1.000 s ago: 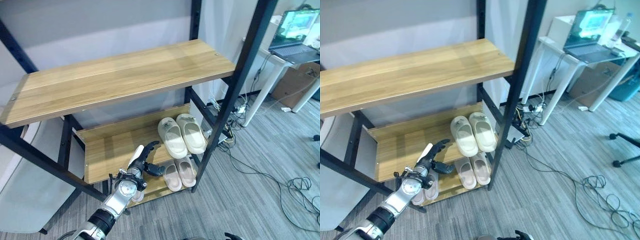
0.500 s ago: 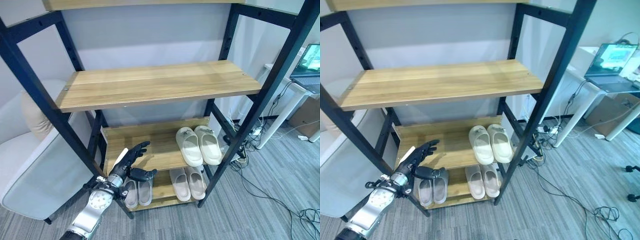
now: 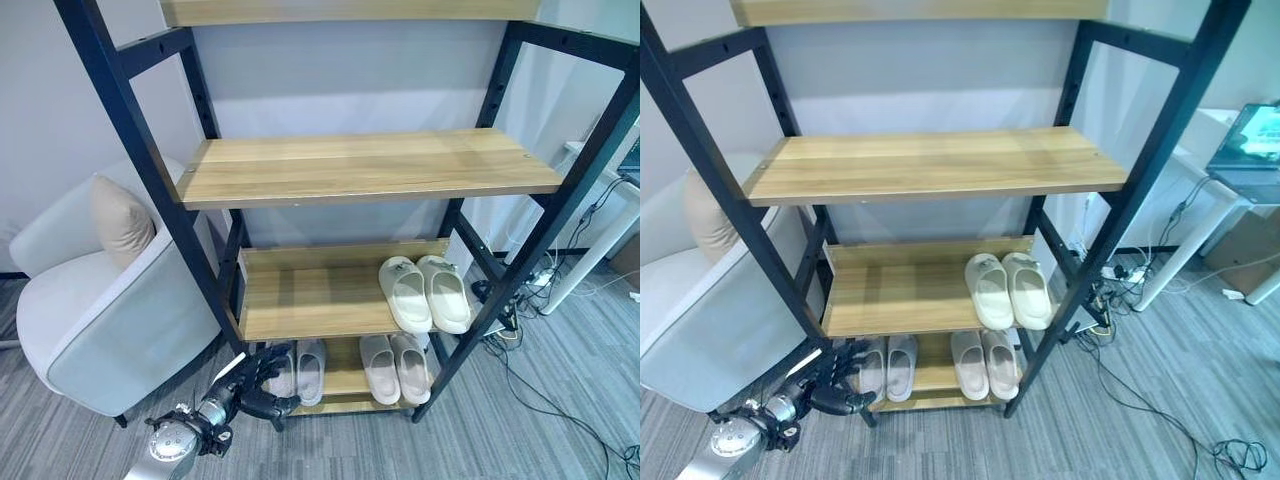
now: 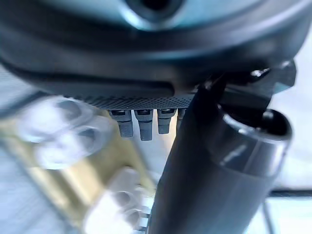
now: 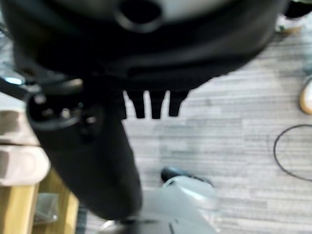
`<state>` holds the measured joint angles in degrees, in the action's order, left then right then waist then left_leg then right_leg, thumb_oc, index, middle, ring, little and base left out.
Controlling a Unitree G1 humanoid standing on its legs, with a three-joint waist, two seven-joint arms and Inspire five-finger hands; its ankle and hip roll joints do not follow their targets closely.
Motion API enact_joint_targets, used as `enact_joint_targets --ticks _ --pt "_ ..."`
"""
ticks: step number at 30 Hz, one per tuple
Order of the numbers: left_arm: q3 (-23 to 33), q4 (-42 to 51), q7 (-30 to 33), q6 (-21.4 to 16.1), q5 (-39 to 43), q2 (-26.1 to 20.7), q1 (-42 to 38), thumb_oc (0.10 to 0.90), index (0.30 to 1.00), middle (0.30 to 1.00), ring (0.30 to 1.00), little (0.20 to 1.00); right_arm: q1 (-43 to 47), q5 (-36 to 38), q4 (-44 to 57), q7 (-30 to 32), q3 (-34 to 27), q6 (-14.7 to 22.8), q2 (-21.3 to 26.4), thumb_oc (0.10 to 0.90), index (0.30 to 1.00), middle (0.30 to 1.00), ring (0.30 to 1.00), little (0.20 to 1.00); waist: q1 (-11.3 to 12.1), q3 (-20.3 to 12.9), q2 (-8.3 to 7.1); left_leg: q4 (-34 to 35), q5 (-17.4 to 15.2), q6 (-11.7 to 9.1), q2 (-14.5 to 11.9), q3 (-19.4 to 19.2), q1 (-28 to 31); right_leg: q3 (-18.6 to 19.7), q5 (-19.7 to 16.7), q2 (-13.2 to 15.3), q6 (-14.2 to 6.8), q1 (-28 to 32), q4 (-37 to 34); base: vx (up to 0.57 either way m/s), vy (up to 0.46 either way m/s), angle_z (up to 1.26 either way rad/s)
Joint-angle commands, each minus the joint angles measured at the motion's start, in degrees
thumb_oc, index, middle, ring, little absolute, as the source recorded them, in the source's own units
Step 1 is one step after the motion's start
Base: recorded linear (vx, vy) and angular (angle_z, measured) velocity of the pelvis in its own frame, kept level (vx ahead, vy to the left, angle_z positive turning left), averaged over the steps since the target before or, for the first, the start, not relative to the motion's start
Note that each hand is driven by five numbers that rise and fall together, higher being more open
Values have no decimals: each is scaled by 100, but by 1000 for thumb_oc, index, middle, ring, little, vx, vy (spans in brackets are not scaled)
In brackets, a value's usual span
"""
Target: Arrange the slippers neatly on the shoe rack.
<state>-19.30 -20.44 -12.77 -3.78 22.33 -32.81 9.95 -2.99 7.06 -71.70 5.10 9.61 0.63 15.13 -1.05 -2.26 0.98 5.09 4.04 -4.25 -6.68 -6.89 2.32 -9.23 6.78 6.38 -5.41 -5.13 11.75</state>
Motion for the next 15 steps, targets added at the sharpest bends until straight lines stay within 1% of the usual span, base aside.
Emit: enact_joint_targets --ticks 1,4,5,6,7,8,9,10,11,13,14,15 --pt "271 -590 248 -374 -423 91 -560 800 900 900 900 900 371 191 -116 -238 218 138 -369 800 900 900 900 900 3 41 -455 -9 -594 256 528 17 -6 -207 -1146 185 -465 537 -1675 -21 35 -3" --pt "359 -2346 692 -339 -1324 549 -837 800 900 900 900 900 374 219 -30 -252 297 168 -304 800 900 900 900 900 -55 66 -469 -9 -588 258 529 -16 -10 -171 -1159 181 -458 494 -1675 -4 15 -1" --pt "354 -2375 700 -357 -1333 566 -857 800 900 900 900 900 378 220 -30 -253 295 168 -297 800 900 900 900 900 -53 71 -461 -9 -589 258 528 -16 -9 -170 -1159 181 -458 494 -1675 -3 18 -5" --pt "397 -2988 840 -329 -1553 722 -983 800 900 900 900 900 373 176 -1 -268 372 181 -279 800 900 900 900 900 -79 93 -465 -9 -588 255 524 -32 -11 -156 -1170 182 -456 472 -1675 0 0 0" --pt "611 -4015 969 -218 -1710 976 -1133 800 900 900 900 900 364 15 -44 -333 515 169 -256 800 900 900 900 900 -105 110 -492 -9 -583 252 527 -49 -23 -119 -1180 180 -447 428 -1675 0 0 0" --pt "612 -4033 972 -229 -1712 984 -1144 800 900 900 900 900 369 16 -46 -333 516 170 -252 800 900 900 900 900 -106 114 -488 -9 -584 252 526 -49 -22 -119 -1179 179 -447 428 -1675 0 0 0" --pt "722 -4465 1040 -176 -1790 1060 -1220 800 900 900 900 900 367 3 -71 -360 542 179 -253 800 900 900 900 900 -109 119 -502 -9 -586 246 525 -57 -24 -101 -1176 177 -442 409 -1675 0 0 0" --pt "963 -5008 1190 -67 -1978 1144 -1212 800 900 900 900 900 368 55 -133 -382 477 172 -212 800 900 900 900 900 -107 108 -531 -9 -595 236 517 -85 -23 -80 -1154 169 -436 378 -1675 0 0 0" --pt "964 -5014 1191 -70 -1979 1148 -1215 800 900 900 900 900 370 56 -134 -383 478 172 -209 800 900 900 900 900 -106 109 -529 -9 -596 236 516 -87 -22 -78 -1154 168 -436 378 -1675 19 -4 -3" --pt "1348 -5546 1310 62 -2048 1153 -1064 800 900 900 900 900 369 363 -202 -372 206 204 -113 800 900 900 900 900 -81 89 -568 -9 -615 222 508 -101 15 -71 -1133 155 -426 388 -1675 31 -5 -4" --pt "1348 -5546 1310 62 -2048 1153 -1064 800 900 900 900 900 369 363 -202 -372 206 204 -113 800 900 900 900 900 -81 89 -568 -9 -615 222 508 -101 16 -71 -1133 155 -426 389 -1675 33 -5 -7" --pt "1614 -5782 1430 161 -1958 1101 -1002 800 900 900 900 900 394 460 -244 -382 138 197 -94 800 900 900 900 900 -44 73 -593 -9 -626 213 503 -101 35 -62 -1120 150 -422 406 -1675 22 -6 -7"
